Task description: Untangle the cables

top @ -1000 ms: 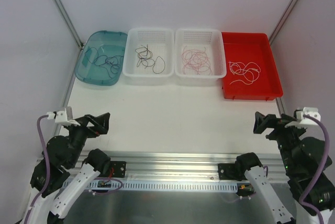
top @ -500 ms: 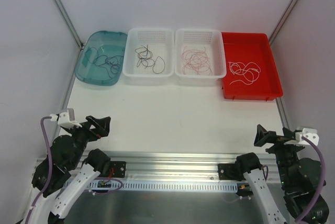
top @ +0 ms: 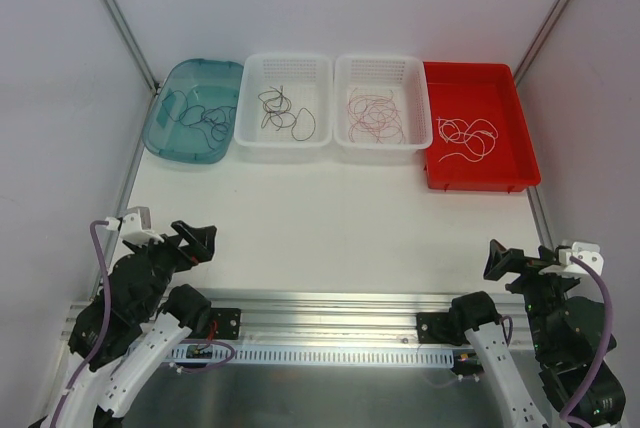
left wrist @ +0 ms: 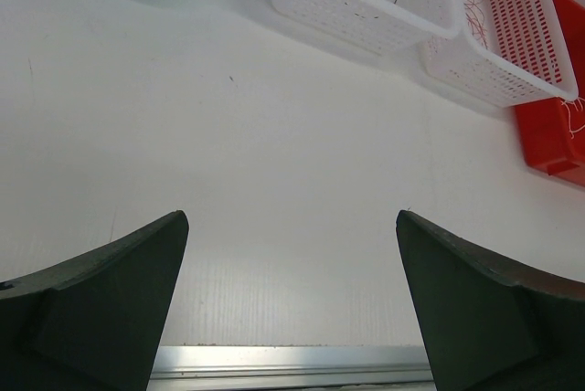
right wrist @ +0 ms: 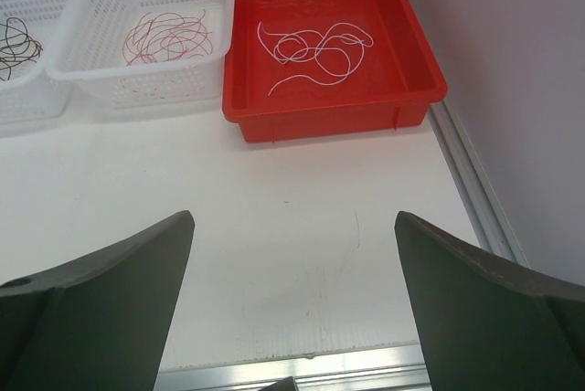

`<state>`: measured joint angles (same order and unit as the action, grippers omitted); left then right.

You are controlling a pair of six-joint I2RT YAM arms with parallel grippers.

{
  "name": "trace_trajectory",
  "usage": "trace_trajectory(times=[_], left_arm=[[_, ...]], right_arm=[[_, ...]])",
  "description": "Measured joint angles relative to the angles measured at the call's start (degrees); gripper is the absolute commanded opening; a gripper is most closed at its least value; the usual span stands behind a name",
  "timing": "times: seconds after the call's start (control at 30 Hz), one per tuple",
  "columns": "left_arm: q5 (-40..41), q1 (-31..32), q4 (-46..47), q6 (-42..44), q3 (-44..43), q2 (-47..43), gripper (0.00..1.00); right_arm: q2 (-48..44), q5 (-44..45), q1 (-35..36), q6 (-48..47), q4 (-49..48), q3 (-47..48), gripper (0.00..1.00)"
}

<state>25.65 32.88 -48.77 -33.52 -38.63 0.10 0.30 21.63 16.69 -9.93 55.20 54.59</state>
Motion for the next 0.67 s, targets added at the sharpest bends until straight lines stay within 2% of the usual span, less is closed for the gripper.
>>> trace_trajectory(times=[0.67], left_arm=[[0.00, 0.00, -0.04, -0.46, 1.73, 0.00, 0.99]], right_arm=[[0.00, 0.68, 0.00, 0.02, 0.02, 0.00, 0.97]])
